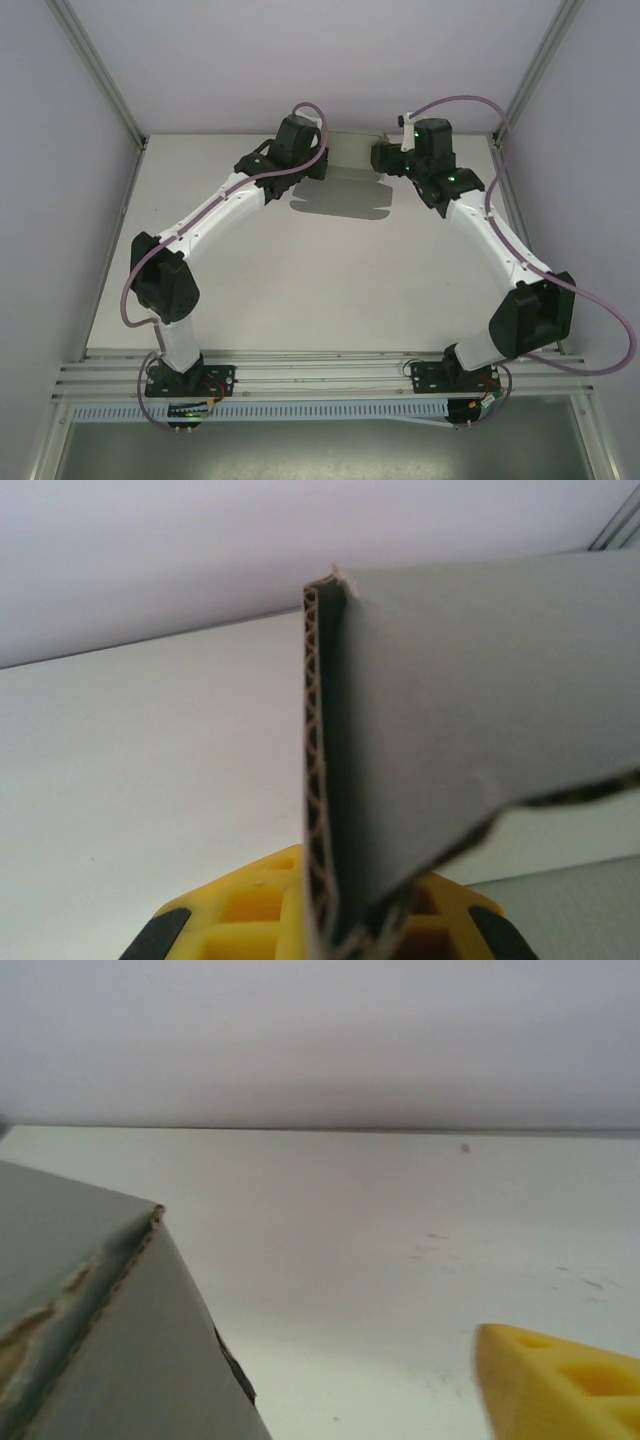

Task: Assemble paper box

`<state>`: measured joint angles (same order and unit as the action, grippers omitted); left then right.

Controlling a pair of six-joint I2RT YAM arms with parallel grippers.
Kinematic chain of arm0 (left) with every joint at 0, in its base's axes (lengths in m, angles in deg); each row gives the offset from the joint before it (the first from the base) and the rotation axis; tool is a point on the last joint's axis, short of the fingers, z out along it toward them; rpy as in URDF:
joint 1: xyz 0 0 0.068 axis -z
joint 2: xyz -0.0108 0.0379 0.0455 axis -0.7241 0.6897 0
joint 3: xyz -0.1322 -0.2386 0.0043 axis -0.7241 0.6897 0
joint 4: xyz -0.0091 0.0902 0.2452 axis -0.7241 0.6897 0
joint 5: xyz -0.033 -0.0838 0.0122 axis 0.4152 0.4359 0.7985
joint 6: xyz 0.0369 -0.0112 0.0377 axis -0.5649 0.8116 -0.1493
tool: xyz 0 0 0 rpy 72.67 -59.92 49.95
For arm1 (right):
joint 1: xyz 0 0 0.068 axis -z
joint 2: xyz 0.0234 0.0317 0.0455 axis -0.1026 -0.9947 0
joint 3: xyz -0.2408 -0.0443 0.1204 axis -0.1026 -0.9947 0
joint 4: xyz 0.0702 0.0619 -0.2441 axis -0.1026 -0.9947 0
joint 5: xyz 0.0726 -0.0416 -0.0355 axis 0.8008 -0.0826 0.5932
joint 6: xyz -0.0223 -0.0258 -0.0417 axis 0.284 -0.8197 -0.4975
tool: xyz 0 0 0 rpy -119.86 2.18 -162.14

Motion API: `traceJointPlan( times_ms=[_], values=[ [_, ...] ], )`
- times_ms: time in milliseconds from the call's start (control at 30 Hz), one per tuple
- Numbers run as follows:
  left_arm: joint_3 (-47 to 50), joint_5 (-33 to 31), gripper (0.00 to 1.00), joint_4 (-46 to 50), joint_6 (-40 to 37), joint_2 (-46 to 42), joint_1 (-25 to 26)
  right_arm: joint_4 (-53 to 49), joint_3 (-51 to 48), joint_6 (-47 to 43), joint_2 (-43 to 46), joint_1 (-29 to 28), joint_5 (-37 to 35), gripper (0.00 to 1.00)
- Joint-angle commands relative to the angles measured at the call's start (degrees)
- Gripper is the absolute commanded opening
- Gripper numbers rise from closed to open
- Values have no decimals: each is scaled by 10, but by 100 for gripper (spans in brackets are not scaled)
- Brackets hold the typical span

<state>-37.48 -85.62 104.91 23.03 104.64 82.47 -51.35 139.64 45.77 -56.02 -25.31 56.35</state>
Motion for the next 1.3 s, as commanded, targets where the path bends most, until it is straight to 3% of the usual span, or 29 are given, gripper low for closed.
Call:
traceJointPlan(
  times_ms=[0,133,233,400,567,900,1067,1267],
  values=[
    [10,-34,0,15,14,-21,-6,63,-20,1,58,11,126,84],
    [17,-41,0,16,19,-24,-6,91,-48,8,90,16,149,88],
    [24,-50,0,16,22,-29,-6,57,-43,-2,94,21,137,88],
    [19,-46,0,21,28,-30,-6,-9,-18,-17,58,20,159,87],
    [16,-40,0,22,31,-27,-6,-4,4,-14,14,20,185,84],
    [7,-44,0,35,38,-28,-5,-19,68,-7,-69,7,138,66],
    [-3,-43,0,41,41,-24,-5,-33,82,-10,-87,1,133,65],
    [-6,-57,0,50,49,-21,-5,-56,81,-8,-90,0,94,52]
  ],
)
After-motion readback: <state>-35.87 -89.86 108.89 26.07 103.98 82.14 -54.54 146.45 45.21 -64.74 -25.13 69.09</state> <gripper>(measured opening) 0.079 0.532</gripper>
